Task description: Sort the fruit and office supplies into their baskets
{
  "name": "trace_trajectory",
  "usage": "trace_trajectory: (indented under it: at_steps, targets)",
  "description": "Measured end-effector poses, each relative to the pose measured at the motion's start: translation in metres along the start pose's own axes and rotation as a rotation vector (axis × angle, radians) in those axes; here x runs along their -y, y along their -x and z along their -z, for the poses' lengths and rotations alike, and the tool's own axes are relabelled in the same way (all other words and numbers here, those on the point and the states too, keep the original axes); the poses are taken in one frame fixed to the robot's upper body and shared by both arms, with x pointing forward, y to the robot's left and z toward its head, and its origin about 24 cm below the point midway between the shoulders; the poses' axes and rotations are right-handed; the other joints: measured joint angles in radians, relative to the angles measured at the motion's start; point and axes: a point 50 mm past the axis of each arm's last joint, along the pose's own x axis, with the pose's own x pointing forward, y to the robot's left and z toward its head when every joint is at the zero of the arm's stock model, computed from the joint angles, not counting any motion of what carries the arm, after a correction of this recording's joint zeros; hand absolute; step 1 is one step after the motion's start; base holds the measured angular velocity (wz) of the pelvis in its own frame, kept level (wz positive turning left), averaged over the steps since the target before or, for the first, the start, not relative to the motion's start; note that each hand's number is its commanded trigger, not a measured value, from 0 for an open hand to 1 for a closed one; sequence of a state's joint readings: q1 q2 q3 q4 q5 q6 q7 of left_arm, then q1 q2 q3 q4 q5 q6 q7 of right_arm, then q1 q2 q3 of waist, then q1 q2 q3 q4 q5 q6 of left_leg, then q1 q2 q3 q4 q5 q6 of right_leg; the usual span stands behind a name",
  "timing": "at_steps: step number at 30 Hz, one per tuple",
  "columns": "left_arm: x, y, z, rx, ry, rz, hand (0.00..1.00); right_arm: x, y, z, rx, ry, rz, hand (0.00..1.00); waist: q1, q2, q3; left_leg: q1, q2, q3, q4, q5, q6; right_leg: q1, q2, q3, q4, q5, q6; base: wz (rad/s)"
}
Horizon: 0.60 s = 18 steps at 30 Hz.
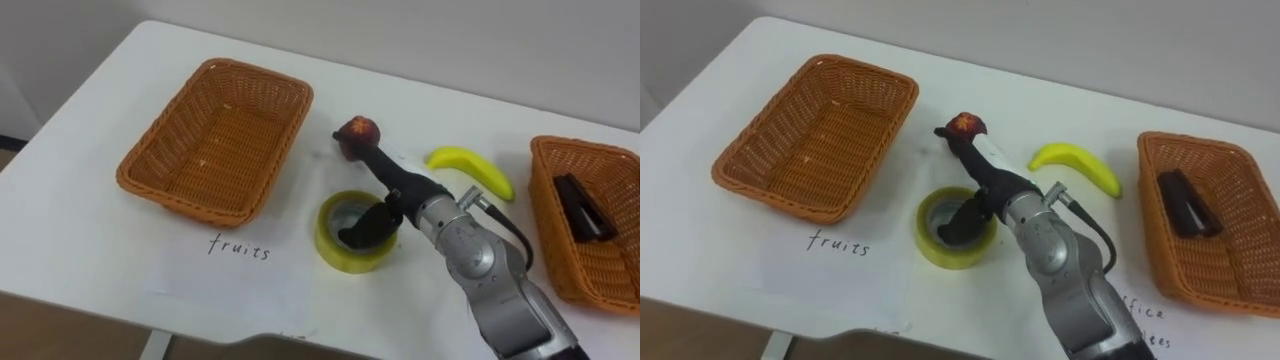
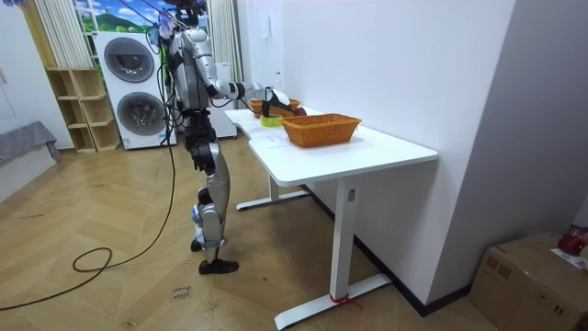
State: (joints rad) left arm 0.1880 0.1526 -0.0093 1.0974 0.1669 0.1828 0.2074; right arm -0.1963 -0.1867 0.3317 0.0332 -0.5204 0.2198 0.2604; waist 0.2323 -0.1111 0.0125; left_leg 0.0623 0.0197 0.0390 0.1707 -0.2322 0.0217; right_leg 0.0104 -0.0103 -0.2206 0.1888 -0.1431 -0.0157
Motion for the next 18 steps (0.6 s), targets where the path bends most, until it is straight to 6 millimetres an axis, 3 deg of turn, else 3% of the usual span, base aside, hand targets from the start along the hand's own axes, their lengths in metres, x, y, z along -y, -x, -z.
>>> trace_trajectory:
  at_steps: [3,7,18]
  targets:
    - [-0.001,0.0,-0.001,0.002,0.001,-0.002,0.0,-0.001,0.0,0.0,-0.001,0.001,-0.016,0.0,0.0,-0.009,-0.0054,0.001,-0.001,0.0,0.003,0.0,-0.001,0.0,0.002,0.0,-0.001,0.0,0.0,0.0]
    - [-0.003,0.0,-0.006,0.02,0.01,-0.008,0.0,0.0,0.0,0.0,0.001,-0.005,-0.023,0.0,0.002,-0.017,-0.0009,0.0,-0.001,-0.006,0.007,0.0,0.0,0.001,0.0,-0.002,-0.004,0.0,0.0,0.0]
    - [-0.008,-0.002,-0.011,0.025,0.006,-0.017,0.0,0.002,-0.004,0.001,-0.01,0.022,-0.077,0.0,-0.003,-0.016,0.0003,0.0,-0.003,-0.012,0.005,0.0,0.0,0.002,0.001,-0.004,-0.004,0.0,0.0,0.0]
